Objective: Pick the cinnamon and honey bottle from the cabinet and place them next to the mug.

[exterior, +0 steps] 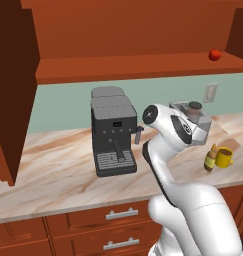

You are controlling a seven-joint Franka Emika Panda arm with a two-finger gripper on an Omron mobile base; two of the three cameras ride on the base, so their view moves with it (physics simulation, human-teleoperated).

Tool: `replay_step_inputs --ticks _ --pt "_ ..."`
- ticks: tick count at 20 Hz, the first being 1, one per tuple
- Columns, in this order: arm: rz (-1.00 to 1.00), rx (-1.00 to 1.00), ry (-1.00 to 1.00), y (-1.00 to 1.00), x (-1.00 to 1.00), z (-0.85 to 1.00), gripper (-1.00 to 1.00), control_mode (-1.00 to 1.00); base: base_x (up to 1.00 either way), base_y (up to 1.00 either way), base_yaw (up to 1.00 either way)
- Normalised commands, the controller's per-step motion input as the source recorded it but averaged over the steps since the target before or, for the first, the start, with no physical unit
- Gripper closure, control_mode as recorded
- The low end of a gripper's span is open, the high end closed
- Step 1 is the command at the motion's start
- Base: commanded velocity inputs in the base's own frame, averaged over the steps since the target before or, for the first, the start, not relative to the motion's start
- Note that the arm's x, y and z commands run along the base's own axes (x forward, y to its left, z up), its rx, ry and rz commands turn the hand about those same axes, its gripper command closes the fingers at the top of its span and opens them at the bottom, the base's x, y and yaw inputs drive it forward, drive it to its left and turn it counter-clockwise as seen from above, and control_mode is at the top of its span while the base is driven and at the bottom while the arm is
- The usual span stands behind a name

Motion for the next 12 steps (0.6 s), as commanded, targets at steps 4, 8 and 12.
replay_step_inputs --ticks 4,8,12 --pt "0.0 0.0 0.09 -0.03 0.0 -0.73 1.0 -1.0 0.0 0.0 0.0" --pt "0.0 0.0 0.08 -0.01 0.02 -0.7 1.0 -1.0 0.0 0.0 0.0" --pt "0.0 0.0 0.08 -0.06 0.02 -0.7 1.0 -1.0 0.0 0.0 0.0"
